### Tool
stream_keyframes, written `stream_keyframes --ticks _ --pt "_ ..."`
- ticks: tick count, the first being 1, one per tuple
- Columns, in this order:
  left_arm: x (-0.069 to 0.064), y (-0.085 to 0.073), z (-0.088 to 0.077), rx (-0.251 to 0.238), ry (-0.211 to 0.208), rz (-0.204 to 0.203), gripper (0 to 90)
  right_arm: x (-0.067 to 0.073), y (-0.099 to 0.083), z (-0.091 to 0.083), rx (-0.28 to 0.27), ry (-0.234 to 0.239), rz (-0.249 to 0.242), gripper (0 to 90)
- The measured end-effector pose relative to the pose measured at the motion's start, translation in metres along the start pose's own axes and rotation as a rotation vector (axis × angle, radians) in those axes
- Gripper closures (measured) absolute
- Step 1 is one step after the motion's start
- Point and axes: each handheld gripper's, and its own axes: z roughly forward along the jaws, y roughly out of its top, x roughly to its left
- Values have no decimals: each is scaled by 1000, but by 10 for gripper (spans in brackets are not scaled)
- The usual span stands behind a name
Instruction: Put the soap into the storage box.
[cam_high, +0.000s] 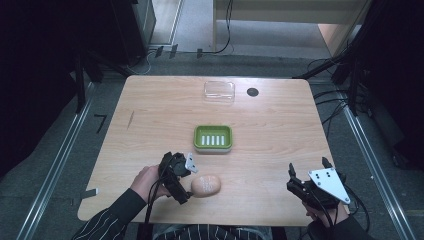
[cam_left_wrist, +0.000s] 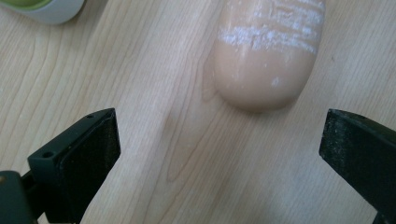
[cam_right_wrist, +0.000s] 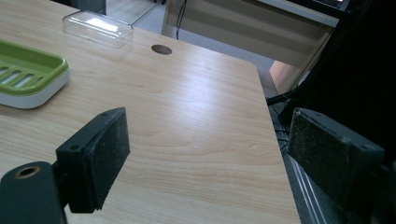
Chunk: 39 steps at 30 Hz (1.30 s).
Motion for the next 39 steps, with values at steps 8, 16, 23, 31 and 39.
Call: stream_keyframes --ticks 8,16,23,31,39 --pt "-2 10 4 1 -18 22 0 1 0 0 5 2 -8 136" --pt "-3 20 6 -7 -50 9 0 1 0 0 11 4 -13 136" --pt "-7 29 11 15 -79 25 0 2 0 1 11 8 -17 136" --pt "-10 41 16 40 -89 49 0 1 0 1 6 5 -12 136" --pt "-14 49 22 73 -107 83 69 0 0 0 4 2 -1 136"
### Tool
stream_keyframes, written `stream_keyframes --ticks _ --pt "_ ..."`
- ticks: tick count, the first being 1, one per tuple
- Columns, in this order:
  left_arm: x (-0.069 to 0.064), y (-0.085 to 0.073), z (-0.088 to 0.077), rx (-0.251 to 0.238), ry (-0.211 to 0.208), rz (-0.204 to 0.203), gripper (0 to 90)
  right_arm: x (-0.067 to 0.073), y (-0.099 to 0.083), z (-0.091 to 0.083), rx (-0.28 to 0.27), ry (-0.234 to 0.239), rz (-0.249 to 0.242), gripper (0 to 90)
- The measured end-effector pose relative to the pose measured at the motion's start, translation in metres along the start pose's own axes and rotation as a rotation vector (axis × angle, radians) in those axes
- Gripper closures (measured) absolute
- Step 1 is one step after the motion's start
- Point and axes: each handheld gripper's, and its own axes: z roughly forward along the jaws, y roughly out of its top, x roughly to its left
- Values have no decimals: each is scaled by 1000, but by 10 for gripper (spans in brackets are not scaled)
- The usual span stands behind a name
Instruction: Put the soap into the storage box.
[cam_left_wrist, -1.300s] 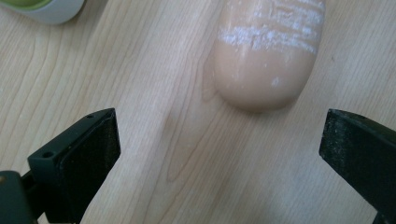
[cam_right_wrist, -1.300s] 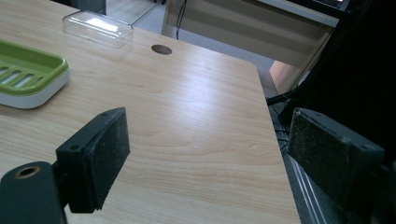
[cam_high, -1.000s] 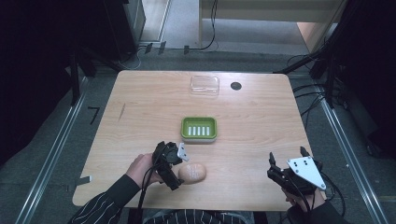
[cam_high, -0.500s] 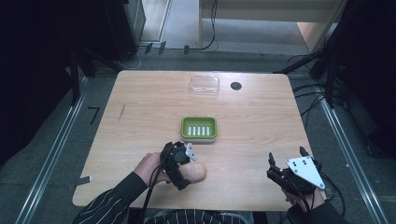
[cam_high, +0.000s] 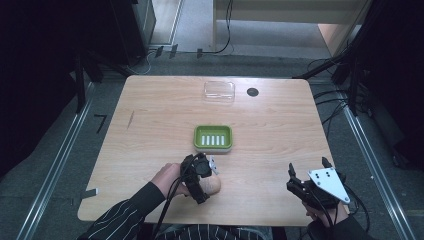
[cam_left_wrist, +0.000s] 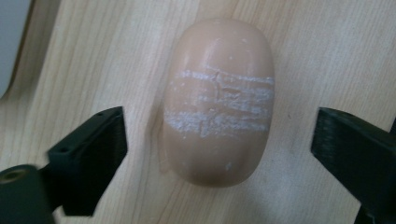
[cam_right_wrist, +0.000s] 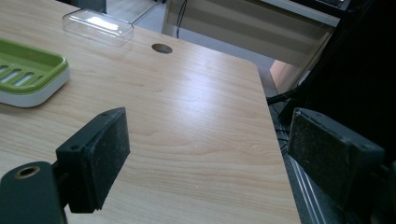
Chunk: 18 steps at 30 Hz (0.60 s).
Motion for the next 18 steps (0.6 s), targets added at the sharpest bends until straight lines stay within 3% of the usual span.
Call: stream_keyframes --ticks 12,18 --pt "-2 8 6 26 -19 30 202 1 0 0 5 3 -11 136" --pt "-1 10 12 55 -1 37 264 -1 0 -1 -4 -3 0 136"
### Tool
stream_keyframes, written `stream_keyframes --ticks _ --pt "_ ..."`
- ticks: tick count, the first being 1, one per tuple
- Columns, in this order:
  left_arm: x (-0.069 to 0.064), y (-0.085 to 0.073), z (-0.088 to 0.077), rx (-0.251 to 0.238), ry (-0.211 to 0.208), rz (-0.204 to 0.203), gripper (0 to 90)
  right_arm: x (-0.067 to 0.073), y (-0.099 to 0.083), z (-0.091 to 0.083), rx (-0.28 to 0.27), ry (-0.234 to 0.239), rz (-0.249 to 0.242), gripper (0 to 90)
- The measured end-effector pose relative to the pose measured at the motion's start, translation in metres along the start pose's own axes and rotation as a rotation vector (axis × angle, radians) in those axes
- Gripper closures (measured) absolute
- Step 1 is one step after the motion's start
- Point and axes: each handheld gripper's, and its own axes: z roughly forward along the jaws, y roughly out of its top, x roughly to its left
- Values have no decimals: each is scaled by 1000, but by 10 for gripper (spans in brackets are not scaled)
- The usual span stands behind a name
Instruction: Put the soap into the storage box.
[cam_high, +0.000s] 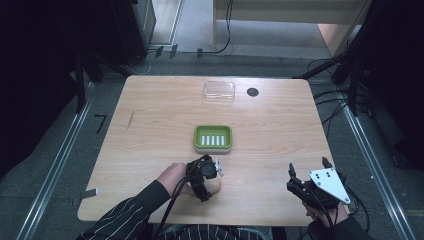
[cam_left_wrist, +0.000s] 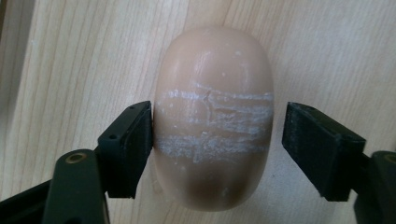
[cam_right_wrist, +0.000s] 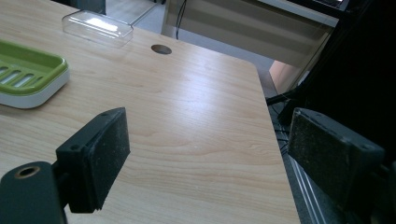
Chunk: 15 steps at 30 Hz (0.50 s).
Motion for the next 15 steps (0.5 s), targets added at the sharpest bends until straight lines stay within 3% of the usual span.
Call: stream_keyframes --ticks 5,15 --pt "1 -1 3 7 0 -15 316 0 0 0 4 5 -6 136" --pt "1 0 9 26 1 3 325 1 0 1 1 5 -19 136"
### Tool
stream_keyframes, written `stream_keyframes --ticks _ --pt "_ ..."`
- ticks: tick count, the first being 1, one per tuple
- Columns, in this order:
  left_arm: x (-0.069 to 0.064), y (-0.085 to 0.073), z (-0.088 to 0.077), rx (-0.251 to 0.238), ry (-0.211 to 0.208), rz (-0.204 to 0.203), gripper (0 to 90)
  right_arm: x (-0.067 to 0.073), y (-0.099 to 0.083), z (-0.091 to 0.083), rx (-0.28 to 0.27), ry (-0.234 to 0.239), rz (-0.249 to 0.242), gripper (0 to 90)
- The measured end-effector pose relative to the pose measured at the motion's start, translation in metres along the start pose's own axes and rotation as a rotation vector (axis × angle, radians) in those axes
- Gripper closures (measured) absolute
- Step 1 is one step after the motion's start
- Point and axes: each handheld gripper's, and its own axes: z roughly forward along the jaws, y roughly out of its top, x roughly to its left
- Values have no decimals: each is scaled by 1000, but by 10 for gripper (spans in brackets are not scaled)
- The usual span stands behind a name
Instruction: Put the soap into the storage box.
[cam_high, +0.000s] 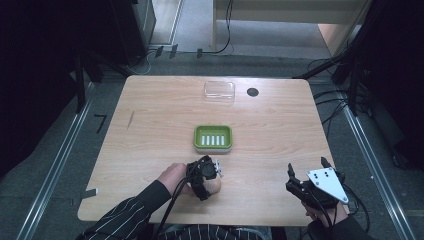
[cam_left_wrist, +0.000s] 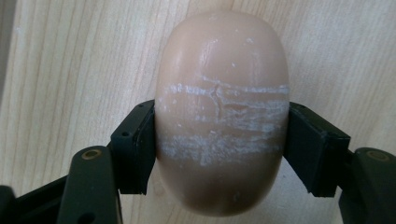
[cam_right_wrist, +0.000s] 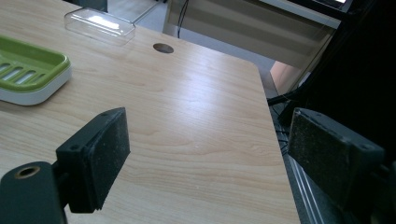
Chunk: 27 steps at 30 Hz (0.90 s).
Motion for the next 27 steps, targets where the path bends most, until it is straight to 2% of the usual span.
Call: stream_keyframes --ticks 7,11,15,27 --pt "-2 0 0 -4 13 4 331 0 0 0 1 1 -1 136" --pt "-2 0 0 0 12 14 333 -1 -1 -1 -4 -6 26 136" --pt "-1 -2 0 -6 19 16 333 -1 0 0 0 1 10 136" --pt "-1 -8 -9 -5 34 33 333 -1 0 0 1 0 20 136"
